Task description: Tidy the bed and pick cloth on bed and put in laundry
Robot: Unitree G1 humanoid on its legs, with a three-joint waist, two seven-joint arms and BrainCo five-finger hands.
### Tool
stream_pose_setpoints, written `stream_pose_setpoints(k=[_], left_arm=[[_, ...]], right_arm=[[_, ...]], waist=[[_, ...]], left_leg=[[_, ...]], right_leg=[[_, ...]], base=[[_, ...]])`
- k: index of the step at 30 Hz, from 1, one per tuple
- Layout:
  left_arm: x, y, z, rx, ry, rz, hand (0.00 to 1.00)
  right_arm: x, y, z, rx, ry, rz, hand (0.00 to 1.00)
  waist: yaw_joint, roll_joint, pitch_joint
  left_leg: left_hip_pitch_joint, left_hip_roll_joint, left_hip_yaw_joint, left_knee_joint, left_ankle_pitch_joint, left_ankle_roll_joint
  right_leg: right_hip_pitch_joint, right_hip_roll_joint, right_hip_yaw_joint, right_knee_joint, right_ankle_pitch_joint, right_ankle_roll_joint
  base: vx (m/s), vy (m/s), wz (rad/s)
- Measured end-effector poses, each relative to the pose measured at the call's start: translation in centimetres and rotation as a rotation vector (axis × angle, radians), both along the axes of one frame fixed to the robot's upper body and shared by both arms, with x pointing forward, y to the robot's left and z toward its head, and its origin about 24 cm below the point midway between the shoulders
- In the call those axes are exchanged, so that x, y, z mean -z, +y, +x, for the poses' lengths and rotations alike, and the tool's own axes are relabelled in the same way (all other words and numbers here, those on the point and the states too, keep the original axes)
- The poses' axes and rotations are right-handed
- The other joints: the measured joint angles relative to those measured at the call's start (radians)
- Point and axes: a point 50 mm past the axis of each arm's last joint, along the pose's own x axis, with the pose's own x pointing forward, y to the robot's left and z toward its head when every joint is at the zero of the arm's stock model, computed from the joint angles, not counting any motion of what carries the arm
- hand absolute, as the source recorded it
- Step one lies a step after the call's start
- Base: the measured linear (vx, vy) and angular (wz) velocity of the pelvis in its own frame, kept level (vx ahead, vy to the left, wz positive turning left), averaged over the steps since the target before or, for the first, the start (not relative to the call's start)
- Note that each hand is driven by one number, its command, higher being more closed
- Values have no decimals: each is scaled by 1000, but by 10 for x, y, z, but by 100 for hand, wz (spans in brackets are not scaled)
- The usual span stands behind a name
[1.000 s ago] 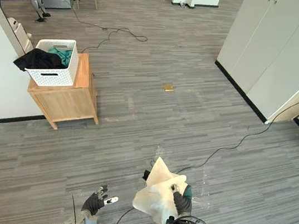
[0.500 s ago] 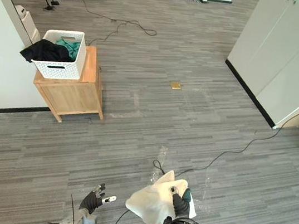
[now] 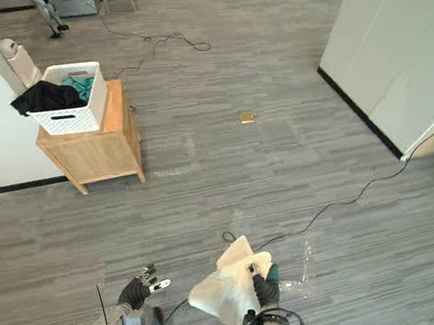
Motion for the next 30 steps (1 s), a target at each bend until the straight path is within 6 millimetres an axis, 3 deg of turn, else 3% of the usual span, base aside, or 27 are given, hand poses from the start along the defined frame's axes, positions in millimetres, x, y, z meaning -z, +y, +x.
stream_pose_setpoints(k=[1, 2, 3, 4, 5, 6, 7, 8, 10, 11, 12, 13, 15, 16, 17, 18, 19, 20, 21, 22, 23, 24, 25, 26, 27, 28, 30], left_arm=[[1, -1, -1, 16, 5, -3, 0], [0, -4, 0, 30, -1, -9, 0], [-1, -3, 3, 39, -7, 0, 0], [-5, -7, 12, 56, -26, -7, 0], [-5, -10, 14, 66, -30, -11, 0], [-6, -13, 15, 87, -31, -14, 0], [-5, -15, 14, 115, -27, -11, 0], [-4, -16, 12, 130, -19, -9, 0], [-2, -19, 9, 156, -8, -8, 0], [-3, -18, 11, 167, -16, -1, 0], [-4, -17, 14, 167, -22, 2, 0], [-5, -17, 18, 171, -28, 6, 0], [-3, -18, 21, 181, -22, 13, 0], [-1, -17, 21, 185, -11, 20, 0], [1, -16, 21, 188, -2, 28, 0], [5, -14, 18, 191, 22, 40, 0], [9, -10, 11, 194, 46, 55, 0], [12, -10, 7, 196, 60, 60, 0], [16, -12, 3, 205, 88, 63, 0], [17, -14, -1, 202, 96, 56, 0], [17, -14, -1, 192, 96, 52, 0], [17, -13, -1, 160, 100, 38, 0], [18, -14, -2, 116, 109, 13, 0], [17, -15, -2, 105, 108, 3, 0], [14, -16, 1, 88, 93, -7, 0], [10, -16, 6, 63, 70, -26, 0], [5, -15, 10, 33, 41, -47, 0]], right_arm=[[-2, 3, 5, -11, -13, 2, 100], [-3, 3, 6, -11, -15, 3, 100], [-2, 6, 4, -8, -12, 16, 100], [-1, 7, 3, -27, -8, 16, 100], [0, 7, 1, -29, -4, 16, 100], [0, 7, 0, -30, 0, 16, 100], [2, 10, -2, -45, 7, 14, 100], [3, 12, -4, -55, 13, 13, 100], [5, 13, -8, -72, 24, 10, 100], [1, 14, -6, -74, 6, 13, 100], [-2, 14, -5, -73, -8, 14, 100], [-7, 13, -3, -70, -31, 14, 100], [-13, 11, 0, -62, -63, 13, 100], [-19, 10, 3, -58, -87, 15, 100], [-21, 11, 4, -59, -101, 17, 100], [-27, 12, 6, -58, -126, 23, 100], [-32, 15, 8, -60, -150, 33, 100], [-34, 15, 9, -63, -158, 32, 100], [-37, 15, 14, -78, -172, 22, 100], [-40, 15, 17, -89, -185, 16, 100], [-42, 15, 20, -98, -196, 14, 100], [-44, 18, 22, -121, -203, 14, 100], [-46, 21, 24, -146, -216, 13, 100], [-46, 21, 25, -147, -217, 19, 100], [-46, 23, 25, -150, -218, 26, 100], [-48, 25, 26, -164, -226, 25, 100], [-49, 24, 28, -173, -236, 18, 100]], waist=[[5, -7, 3], [4, -20, 0], [2, -58, -8], [-1, -77, -8], [-1, -81, -6], [-2, -90, -1], [-3, -101, 11], [-9, -97, 18], [-39, -76, 22], [-65, -71, 27], [-71, -69, 31], [-73, -62, 37], [-81, -30, 53], [-82, -16, 57], [-81, -13, 58], [-80, -21, 54], [-81, -42, 48], [-79, -39, 51], [-68, 4, 50], [-63, 15, 46], [-58, 18, 46], [-56, 25, 49], [-55, 49, 50], [-52, 59, 54], [-36, 57, 58], [-17, 45, 63], [0, 33, 69]], left_leg=[[11, -14, -20, -65, 109, 43], [21, -36, -17, -59, 109, 94], [18, -66, -11, -37, 62, 108], [26, -89, -10, 2, 11, 155], [44, -98, -7, 7, -10, 158], [96, -111, 6, -1, -31, 174], [187, -134, 9, -29, -61, 172], [260, -142, 6, -54, -82, 173], [395, -141, -42, -123, -90, 172], [436, -134, -79, -151, -90, 172], [446, -129, -94, -153, -90, 172], [469, -115, -121, -153, -92, 168], [515, -72, -169, -150, -110, 133], [545, -42, -188, -149, -134, 91], [561, -29, -197, -149, -147, 69], [594, -14, -219, -150, -173, 26], [633, -7, -235, -156, -196, -13], [663, 2, -245, -154, -203, -26], [676, 61, -251, -104, -182, -60], [639, 94, -271, 7, -108, -68], [608, 107, -275, 87, -51, -53], [516, 154, -275, 285, 113, -46], [413, 232, -278, 535, 164, -48], [362, 260, -272, 656, 148, -40], [283, 273, -257, 814, 88, 0], [226, 252, -214, 875, 41, 22], [146, 218, -144, 855, -14, 24]], right_leg=[[19, -5, 12, -12, -7, 29], [23, -20, 27, -9, -14, 37], [26, -47, 31, 15, -23, 56], [-26, -80, 45, 182, -36, 93], [-57, -92, 62, 280, -37, 95], [-108, -110, 95, 455, -10, 123], [-188, -124, 141, 712, 80, 168], [-235, -116, 146, 874, 95, 169], [-333, -63, 113, 1052, 64, 121], [-400, -45, 66, 1037, 33, 106], [-433, -42, 43, 1003, 18, 90], [-483, -39, 7, 897, -4, 59], [-515, -34, -35, 655, -7, 54], [-529, -32, -27, 442, 56, 45], [-530, -35, -15, 331, 105, 47], [-531, -48, 32, 117, 211, 66], [-528, -67, 73, 8, 254, 70], [-533, -66, 76, 33, 348, 55], [-546, -39, 47, 136, 414, 71], [-545, -19, 26, 208, 412, 70], [-536, -3, 17, 237, 377, 58], [-479, 26, -2, 228, 325, 33], [-387, 62, -37, 165, 310, 22], [-331, 86, -49, 133, 304, 12], [-241, 108, -57, 86, 290, -14], [-170, 107, -50, 53, 266, -39], [-105, 97, -47, 11, 240, -32]], base=[[445, 185, -29], [485, 149, -19], [529, 106, 3], [539, 98, 9], [579, 120, 3], [588, 126, -13], [583, 115, -15], [566, 90, -9], [635, 33, 41], [585, -43, 72], [546, -113, 77], [535, -162, 75], [547, -219, 79], [445, -239, 67], [581, -352, 81], [780, -534, 80], [804, -559, 73], [826, -573, 41], [657, -489, 15], [522, -396, 2], [612, -571, 5], [612, -508, 5], [733, -583, 12], [592, -359, 12], [537, -308, 1], [516, -277, -3], [458, -173, 5]])
